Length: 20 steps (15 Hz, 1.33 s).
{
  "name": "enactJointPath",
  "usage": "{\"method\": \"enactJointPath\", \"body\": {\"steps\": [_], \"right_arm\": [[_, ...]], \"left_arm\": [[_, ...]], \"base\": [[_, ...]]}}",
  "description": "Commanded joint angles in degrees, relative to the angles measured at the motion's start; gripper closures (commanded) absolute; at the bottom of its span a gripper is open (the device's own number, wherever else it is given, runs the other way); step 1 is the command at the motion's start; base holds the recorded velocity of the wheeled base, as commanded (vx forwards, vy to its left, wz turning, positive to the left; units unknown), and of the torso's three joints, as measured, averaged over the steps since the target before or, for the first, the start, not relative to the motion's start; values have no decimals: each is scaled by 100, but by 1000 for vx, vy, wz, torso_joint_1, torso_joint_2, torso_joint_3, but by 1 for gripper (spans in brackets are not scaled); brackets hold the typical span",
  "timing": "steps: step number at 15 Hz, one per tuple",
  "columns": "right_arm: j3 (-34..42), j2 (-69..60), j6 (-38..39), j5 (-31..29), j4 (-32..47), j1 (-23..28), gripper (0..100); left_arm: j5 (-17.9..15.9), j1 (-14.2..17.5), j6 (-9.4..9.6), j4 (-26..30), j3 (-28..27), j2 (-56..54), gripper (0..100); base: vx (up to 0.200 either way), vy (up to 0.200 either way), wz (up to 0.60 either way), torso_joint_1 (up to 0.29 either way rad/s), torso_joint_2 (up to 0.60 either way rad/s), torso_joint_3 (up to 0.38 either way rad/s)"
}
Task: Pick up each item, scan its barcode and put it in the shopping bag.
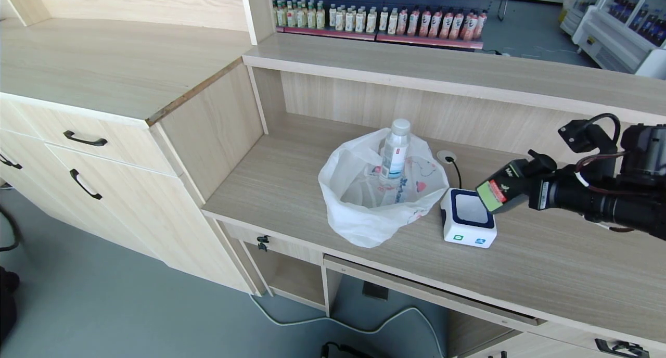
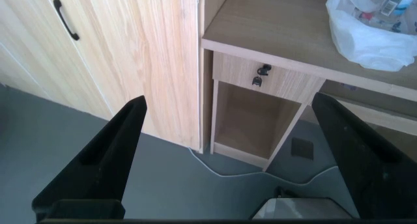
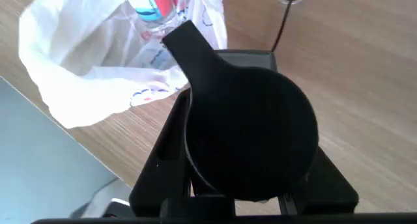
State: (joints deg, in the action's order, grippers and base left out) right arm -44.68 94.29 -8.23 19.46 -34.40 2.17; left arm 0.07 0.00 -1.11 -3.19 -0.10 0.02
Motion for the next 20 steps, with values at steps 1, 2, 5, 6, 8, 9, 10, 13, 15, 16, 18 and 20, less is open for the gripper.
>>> {"method": "enactJointPath", "body": {"steps": [1, 2, 5, 6, 8, 9, 10, 13, 15, 16, 18, 20], "right_arm": [[724, -1159, -1664, 23, -14, 987, 100], [829, -1370, -1884, 32, -23, 1145, 100], [1198, -1862, -2060, 6, -260, 1356, 100], [1251, -1897, -2148, 6, -313, 1418, 100], [1216, -1880, -2271, 41, -322, 1435, 100], [1146, -1827, -2271, 58, -330, 1365, 100], [1058, -1642, -2288, 23, -409, 1093, 100], [803, -878, -1541, 23, -1051, 126, 100], [583, -148, -1128, 23, -1376, -340, 100], [574, 151, -909, 23, -1587, -463, 100], [574, 775, -276, 23, -2088, -683, 100], [495, 1240, 102, 23, -2369, -806, 100]], "left_arm": [[1, 0, -3, -6, 1, -2, 0], [1, 0, -3, 3, 1, -2, 0], [1, 0, -3, -6, 1, -2, 0], [1, 0, -3, -6, 1, -2, 0], [1, 0, -3, 3, 1, -2, 0], [1, 0, -3, -6, 1, -2, 0], [1, 0, -3, 3, 1, -2, 0], [1, 0, -3, -6, 1, -2, 0], [1, 0, -3, 3, 1, -2, 0], [1, 0, -3, -6, 1, -2, 0], [1, 0, -3, -6, 1, -2, 0], [1, 0, -3, 3, 1, -2, 0]], "base": [[0, 0, 0, 0, 0, 0], [0, 0, 0, 0, 0, 0], [0, 0, 0, 0, 0, 0], [0, 0, 0, 0, 0, 0], [0, 0, 0, 0, 0, 0], [0, 0, 600, 2, 2, 2], [0, 0, 600, 7, 2, 2], [0, 0, 200, 1, 1, -1], [0, 0, 0, 0, 0, 0], [0, 0, 0, 0, 0, 0], [0, 0, 0, 0, 0, 0], [0, 0, 0, 0, 0, 0]]}}
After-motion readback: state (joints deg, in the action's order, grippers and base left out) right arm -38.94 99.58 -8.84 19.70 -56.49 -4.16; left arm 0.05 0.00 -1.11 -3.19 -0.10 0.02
